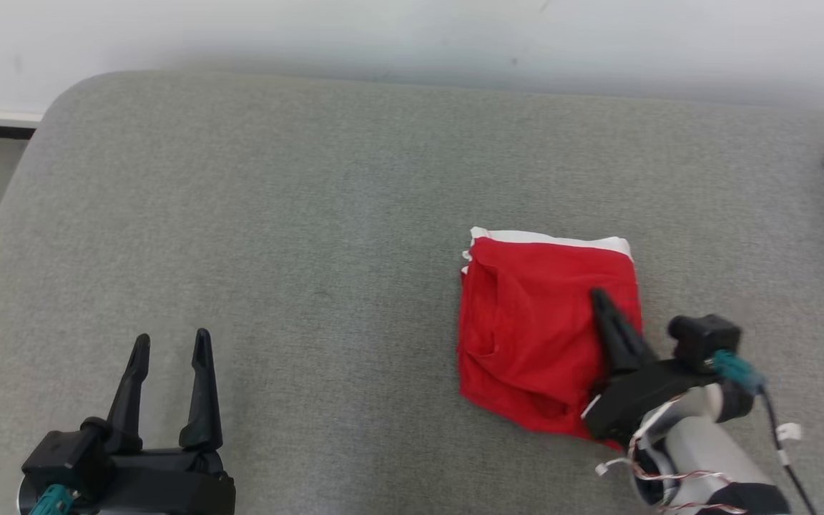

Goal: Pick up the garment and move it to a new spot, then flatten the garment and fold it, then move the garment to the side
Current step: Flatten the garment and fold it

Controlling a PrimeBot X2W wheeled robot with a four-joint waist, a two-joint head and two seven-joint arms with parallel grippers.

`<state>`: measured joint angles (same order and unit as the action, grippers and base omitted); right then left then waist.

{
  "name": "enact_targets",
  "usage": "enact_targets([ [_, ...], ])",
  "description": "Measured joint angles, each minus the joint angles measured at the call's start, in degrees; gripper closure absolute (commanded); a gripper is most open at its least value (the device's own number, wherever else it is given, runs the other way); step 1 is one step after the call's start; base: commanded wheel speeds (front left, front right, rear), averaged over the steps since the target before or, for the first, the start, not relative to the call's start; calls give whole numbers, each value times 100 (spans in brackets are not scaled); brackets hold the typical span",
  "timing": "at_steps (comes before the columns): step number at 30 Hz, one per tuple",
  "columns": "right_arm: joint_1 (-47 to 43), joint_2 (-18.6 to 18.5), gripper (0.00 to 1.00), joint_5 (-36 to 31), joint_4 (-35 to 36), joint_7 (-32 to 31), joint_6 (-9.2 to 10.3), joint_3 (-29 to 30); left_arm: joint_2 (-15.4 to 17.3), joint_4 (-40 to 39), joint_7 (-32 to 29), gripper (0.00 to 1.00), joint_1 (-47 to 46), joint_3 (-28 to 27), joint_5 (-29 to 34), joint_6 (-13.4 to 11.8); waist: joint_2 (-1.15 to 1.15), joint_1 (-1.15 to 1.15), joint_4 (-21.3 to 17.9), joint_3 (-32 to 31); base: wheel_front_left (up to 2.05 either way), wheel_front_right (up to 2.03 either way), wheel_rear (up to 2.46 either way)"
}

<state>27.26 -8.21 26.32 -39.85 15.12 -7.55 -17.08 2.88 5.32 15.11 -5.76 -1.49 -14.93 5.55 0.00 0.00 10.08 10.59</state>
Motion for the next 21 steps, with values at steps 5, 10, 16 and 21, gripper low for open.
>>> enact_targets([
  [5,75,301,100,-166,-196,0,0,-301,0,15,0,0,-1,36,-27,-5,0,0,142,15,0,0,0],
  [10,82,463,100,-172,-98,0,0,-816,-1,18,0,0,2,74,-27,-23,0,0,210,-3,0,0,0],
  [16,54,525,100,-155,-36,0,0,-1293,0,34,0,0,1,145,-27,-44,0,0,217,-27,0,0,0],
  [21,47,534,100,-60,137,0,0,-1454,0,43,0,0,-2,199,-27,-52,0,0,141,-38,0,0,0],
])
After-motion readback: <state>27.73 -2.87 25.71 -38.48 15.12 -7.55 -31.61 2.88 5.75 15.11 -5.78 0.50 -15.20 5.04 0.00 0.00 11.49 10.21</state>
